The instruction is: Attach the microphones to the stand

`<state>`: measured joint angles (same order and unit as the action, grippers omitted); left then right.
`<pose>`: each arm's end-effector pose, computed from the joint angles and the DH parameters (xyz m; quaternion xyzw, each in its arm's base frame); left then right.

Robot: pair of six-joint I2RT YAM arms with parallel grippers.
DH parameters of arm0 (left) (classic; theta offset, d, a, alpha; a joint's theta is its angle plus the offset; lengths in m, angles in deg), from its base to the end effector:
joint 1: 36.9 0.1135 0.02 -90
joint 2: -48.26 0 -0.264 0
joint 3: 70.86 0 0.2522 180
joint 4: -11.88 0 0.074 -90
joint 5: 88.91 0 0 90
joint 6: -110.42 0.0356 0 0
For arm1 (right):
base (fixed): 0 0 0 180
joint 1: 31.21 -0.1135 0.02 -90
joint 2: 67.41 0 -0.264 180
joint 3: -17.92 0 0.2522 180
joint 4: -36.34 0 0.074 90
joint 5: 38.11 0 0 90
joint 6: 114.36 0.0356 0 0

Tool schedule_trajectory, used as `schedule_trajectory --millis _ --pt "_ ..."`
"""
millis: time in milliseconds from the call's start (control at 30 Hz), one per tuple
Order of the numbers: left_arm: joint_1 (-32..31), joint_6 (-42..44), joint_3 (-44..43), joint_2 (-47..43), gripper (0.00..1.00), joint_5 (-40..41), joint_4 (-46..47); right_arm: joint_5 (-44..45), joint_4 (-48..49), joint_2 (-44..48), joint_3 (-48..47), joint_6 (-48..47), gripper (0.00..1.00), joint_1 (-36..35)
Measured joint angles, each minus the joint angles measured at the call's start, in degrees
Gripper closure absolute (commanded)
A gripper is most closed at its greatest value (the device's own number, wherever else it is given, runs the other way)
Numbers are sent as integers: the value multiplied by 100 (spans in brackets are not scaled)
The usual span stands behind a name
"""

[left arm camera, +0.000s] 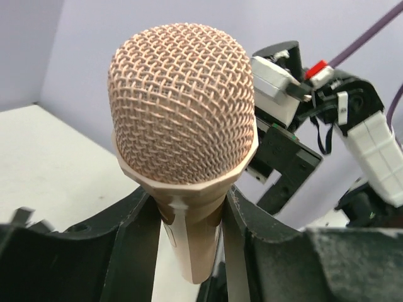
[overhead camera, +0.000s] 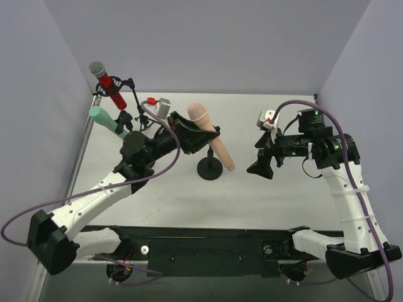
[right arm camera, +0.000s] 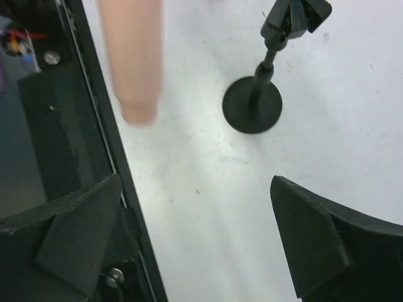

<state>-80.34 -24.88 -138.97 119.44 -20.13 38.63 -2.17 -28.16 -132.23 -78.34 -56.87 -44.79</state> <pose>0.1980 -0.2052 0.3929 0.1454 0.5401 -0.6474 0.5178 0.1900 0.0755 0.4322 -0.5059 0.6358 0.3242 0.4845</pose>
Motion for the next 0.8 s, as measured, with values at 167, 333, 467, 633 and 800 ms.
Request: schedule_trajectory --millis 167,333,467,633,800 --pt "498 1698 46 -1578 100 -678 -2039 328 -319 -293 61 -1578 0 -39" --pt "498 3541 138 -2796 100 -754 -4022 466 -422 -1093 -291 -2380 1 -245" --pt "505 4360 960 -3499 100 -573 -4684 647 -142 -1856 -811 -2409 2 -448" --pt "522 4734 1757 -3670 100 -341 -5086 750 275 -2450 -1296 -2120 1 -765" --pt "564 4782 2059 -3792 100 -254 -5152 710 608 -3034 -1934 -1650 0 -940"
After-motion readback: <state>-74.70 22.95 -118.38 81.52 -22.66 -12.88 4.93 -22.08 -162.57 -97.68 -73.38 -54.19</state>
